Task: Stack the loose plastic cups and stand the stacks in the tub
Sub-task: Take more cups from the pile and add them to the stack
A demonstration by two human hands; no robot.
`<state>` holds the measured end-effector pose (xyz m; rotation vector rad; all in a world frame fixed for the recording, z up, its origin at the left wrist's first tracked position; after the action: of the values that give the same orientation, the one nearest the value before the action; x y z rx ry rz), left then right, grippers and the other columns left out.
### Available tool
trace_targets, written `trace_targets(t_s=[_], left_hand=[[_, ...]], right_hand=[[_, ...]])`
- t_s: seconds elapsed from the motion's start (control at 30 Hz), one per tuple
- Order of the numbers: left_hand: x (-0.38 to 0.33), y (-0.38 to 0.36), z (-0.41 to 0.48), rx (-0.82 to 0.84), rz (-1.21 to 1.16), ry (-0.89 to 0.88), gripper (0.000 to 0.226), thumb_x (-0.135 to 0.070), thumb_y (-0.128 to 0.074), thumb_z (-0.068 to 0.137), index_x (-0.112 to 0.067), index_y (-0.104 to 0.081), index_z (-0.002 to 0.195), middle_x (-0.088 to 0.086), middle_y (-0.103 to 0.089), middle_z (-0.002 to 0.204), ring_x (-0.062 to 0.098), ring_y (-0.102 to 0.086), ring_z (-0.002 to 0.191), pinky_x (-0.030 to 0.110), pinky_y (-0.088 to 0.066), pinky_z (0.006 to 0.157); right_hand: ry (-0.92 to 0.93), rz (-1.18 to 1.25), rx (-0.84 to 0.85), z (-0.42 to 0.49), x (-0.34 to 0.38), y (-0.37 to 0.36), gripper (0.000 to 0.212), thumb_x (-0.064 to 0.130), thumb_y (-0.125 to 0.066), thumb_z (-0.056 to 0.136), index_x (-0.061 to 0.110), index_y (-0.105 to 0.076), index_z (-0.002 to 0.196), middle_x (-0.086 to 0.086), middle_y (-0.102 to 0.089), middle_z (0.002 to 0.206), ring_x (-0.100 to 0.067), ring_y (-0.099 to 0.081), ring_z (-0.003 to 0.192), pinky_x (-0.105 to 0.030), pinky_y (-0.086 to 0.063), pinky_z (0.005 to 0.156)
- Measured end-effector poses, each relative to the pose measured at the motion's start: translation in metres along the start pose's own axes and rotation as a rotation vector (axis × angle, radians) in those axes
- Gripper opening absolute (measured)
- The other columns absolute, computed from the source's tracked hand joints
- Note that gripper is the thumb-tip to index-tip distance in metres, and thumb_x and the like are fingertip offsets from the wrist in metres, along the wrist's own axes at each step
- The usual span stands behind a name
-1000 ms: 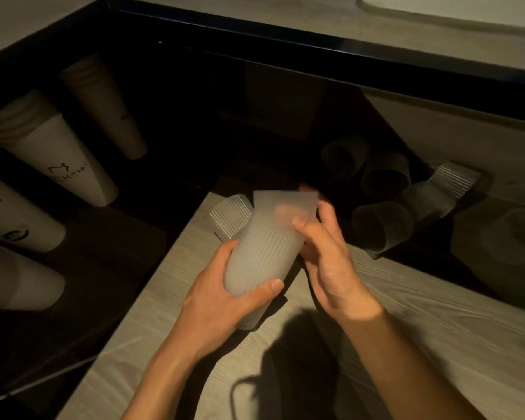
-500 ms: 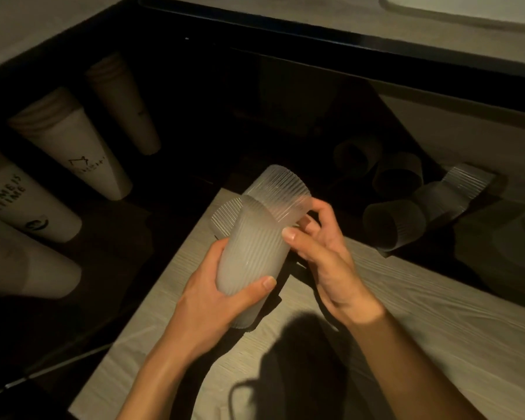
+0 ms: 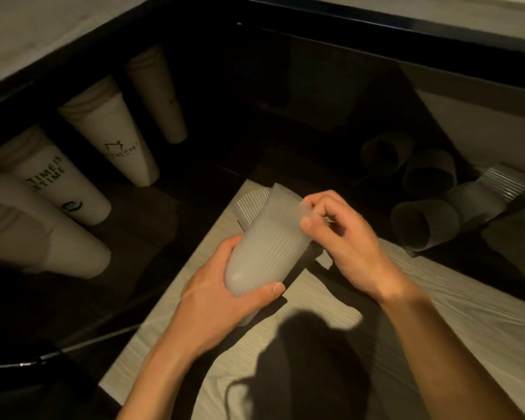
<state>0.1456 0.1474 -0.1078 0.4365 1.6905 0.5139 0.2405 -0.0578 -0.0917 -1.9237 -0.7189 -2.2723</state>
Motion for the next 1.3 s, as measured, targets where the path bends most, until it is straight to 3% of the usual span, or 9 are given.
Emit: trace_targets(t_s=[0.07, 0.17, 0.27, 0.47, 0.6, 0.7, 0.93, 1.13, 1.3], left_hand=[[0.0, 0.001, -0.001, -0.009, 0.006, -0.003, 0.079, -0.084, -0.069, 0.055, -0.058, -0.041, 0.123, -0.033, -0.052, 0.11, -0.008, -0.053, 0.099, 0.03, -0.051, 0.077], [0.001, 0.001, -0.001, -0.032, -0.044, 0.003, 0.08, -0.085, -0.066, 0.056, -0.061, -0.036, 0.126, -0.031, -0.051, 0.111, -0.006, -0.055, 0.099, 0.024, -0.049, 0.073], [0.002, 0.005, 0.0, -0.042, -0.071, 0.002, 0.079, -0.084, -0.067, 0.057, -0.064, -0.034, 0.126, -0.034, -0.049, 0.112, -0.008, -0.055, 0.1, 0.028, -0.054, 0.074], [0.011, 0.016, 0.0, -0.037, -0.066, 0.035, 0.083, -0.083, -0.068, 0.054, -0.055, -0.041, 0.128, -0.031, -0.053, 0.111, -0.007, -0.056, 0.099, 0.027, -0.052, 0.074], [0.013, 0.016, 0.002, -0.031, -0.086, 0.046, 0.082, -0.08, -0.069, 0.055, -0.053, -0.042, 0.128, -0.034, -0.052, 0.11, -0.008, -0.057, 0.099, 0.027, -0.054, 0.071], [0.013, 0.017, 0.003, -0.044, -0.115, 0.05, 0.083, -0.078, -0.069, 0.056, -0.048, -0.044, 0.129, -0.034, -0.054, 0.107, -0.009, -0.057, 0.099, 0.02, -0.055, 0.063], [0.013, 0.016, 0.001, -0.027, -0.098, 0.044, 0.079, -0.08, -0.069, 0.056, -0.053, -0.045, 0.126, -0.029, -0.055, 0.109, -0.006, -0.057, 0.099, 0.02, -0.047, 0.071], [0.012, 0.015, 0.0, -0.034, -0.105, 0.063, 0.071, -0.08, -0.069, 0.056, -0.064, -0.04, 0.119, -0.034, -0.053, 0.108, -0.009, -0.056, 0.098, 0.021, -0.05, 0.071], [0.012, 0.017, -0.003, -0.051, -0.144, 0.078, 0.078, -0.079, -0.072, 0.056, -0.054, -0.046, 0.126, -0.023, -0.059, 0.109, -0.004, -0.06, 0.097, 0.018, -0.054, 0.062]], right_hand=[[0.001, -0.078, 0.079, -0.001, 0.003, -0.002, 0.028, 0.048, -0.054, 0.088, 0.021, -0.056, 0.092, 0.013, -0.054, 0.118, -0.01, -0.052, 0.116, -0.03, -0.044, 0.086], [-0.097, -0.083, 0.275, -0.005, 0.005, -0.018, 0.059, 0.073, -0.044, 0.084, 0.051, -0.038, 0.138, 0.019, -0.04, 0.146, -0.002, -0.042, 0.131, -0.033, -0.046, 0.099], [-0.076, -0.133, 0.253, -0.005, 0.009, -0.028, 0.069, 0.087, -0.023, 0.081, 0.061, -0.022, 0.145, 0.024, -0.033, 0.154, 0.0, -0.037, 0.138, -0.034, -0.04, 0.108], [-0.175, 0.093, -0.38, 0.028, 0.011, -0.035, 0.043, 0.047, -0.061, 0.093, 0.029, -0.054, 0.131, 0.012, -0.061, 0.113, -0.001, -0.061, 0.099, -0.018, -0.048, 0.078], [-0.391, 0.019, -0.058, 0.064, 0.008, -0.051, 0.082, 0.061, -0.073, 0.077, 0.034, -0.038, 0.146, 0.009, -0.051, 0.128, -0.005, -0.055, 0.107, -0.025, -0.048, 0.08], [-0.47, -0.017, 0.113, 0.078, 0.007, -0.051, 0.08, 0.056, -0.075, 0.078, 0.031, -0.041, 0.146, 0.008, -0.058, 0.118, -0.001, -0.056, 0.092, -0.02, -0.043, 0.066], [-0.453, 0.064, -0.224, 0.068, -0.007, -0.036, 0.067, 0.049, -0.07, 0.086, 0.029, -0.044, 0.145, 0.01, -0.062, 0.112, -0.003, -0.06, 0.099, -0.024, -0.049, 0.08], [-0.321, -0.243, 0.204, 0.094, 0.015, -0.062, 0.045, 0.056, -0.066, 0.086, 0.027, -0.063, 0.12, 0.01, -0.058, 0.117, -0.008, -0.056, 0.102, -0.023, -0.043, 0.07], [-0.31, 0.05, 0.01, 0.076, 0.008, -0.052, 0.026, 0.038, -0.069, 0.09, 0.012, -0.067, 0.092, 0.007, -0.064, 0.095, -0.01, -0.061, 0.092, -0.028, -0.047, 0.072]])
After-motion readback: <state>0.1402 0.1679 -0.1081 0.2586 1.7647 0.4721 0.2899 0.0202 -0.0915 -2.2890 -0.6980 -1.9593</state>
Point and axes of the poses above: each hand's wrist, its own z-axis towards the middle knuckle, its own y-axis out of the back of the hand, x = y × z, the point moved 2 cm from there along z, towards the middle knuckle
